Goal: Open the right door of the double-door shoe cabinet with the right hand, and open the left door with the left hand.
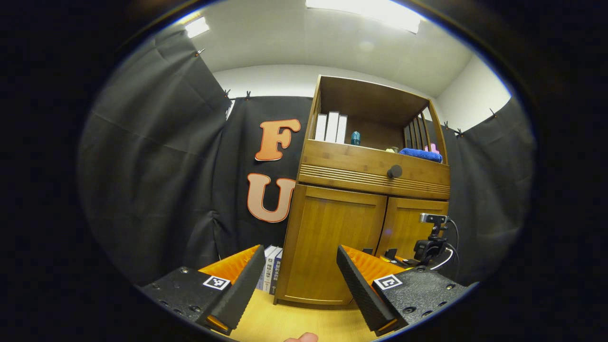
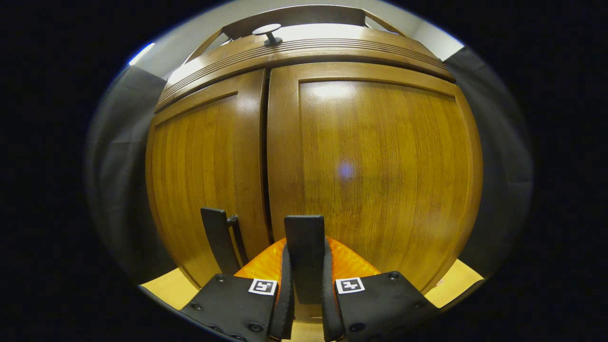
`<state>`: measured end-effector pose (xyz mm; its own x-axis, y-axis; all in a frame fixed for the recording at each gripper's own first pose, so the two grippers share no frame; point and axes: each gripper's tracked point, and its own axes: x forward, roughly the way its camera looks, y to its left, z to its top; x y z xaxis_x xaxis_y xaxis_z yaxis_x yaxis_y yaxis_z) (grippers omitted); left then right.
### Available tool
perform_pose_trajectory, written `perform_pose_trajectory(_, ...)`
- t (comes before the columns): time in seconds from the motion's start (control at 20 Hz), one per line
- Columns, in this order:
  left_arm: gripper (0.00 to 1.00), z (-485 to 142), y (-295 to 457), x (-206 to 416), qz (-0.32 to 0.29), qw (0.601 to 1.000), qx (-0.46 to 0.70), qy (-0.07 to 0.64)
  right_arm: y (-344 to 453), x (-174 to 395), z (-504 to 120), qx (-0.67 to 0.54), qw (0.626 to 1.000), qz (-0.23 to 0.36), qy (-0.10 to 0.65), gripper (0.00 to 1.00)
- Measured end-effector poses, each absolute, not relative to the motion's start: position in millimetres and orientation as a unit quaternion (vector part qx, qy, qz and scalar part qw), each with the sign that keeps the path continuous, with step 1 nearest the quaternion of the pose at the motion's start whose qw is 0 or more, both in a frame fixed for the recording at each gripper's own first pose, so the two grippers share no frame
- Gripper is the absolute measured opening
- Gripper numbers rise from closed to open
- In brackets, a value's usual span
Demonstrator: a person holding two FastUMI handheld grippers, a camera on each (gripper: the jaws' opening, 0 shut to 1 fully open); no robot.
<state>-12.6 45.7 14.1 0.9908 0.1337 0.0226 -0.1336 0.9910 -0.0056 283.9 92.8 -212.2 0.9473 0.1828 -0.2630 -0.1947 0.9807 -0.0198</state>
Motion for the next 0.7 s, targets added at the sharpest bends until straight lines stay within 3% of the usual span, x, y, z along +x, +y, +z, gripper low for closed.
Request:
perform_pose_trajectory(0.15,0.95,14.4,48.3,-17.4,0.067,0.998,-0.004,-0.011,94.2,284.0,-213.1,-0.010,0.986,0.096,0.136,0.25)
perform_pose_trajectory(0.35,0.95,15.6,55.5,-26.0,0.076,0.997,0.004,-0.015,94.2,281.7,-212.9,-0.005,0.984,0.098,0.147,0.29)
perform_pose_trajectory(0.65,0.95,14.7,52.0,-32.7,0.070,0.997,0.009,-0.016,90.3,263.3,-202.0,0.015,0.984,0.099,0.149,0.21)
perform_pose_trajectory(0.7,0.95,15.3,50.7,-33.1,0.068,0.997,0.011,-0.017,90.0,262.2,-200.3,0.016,0.984,0.099,0.148,0.29)
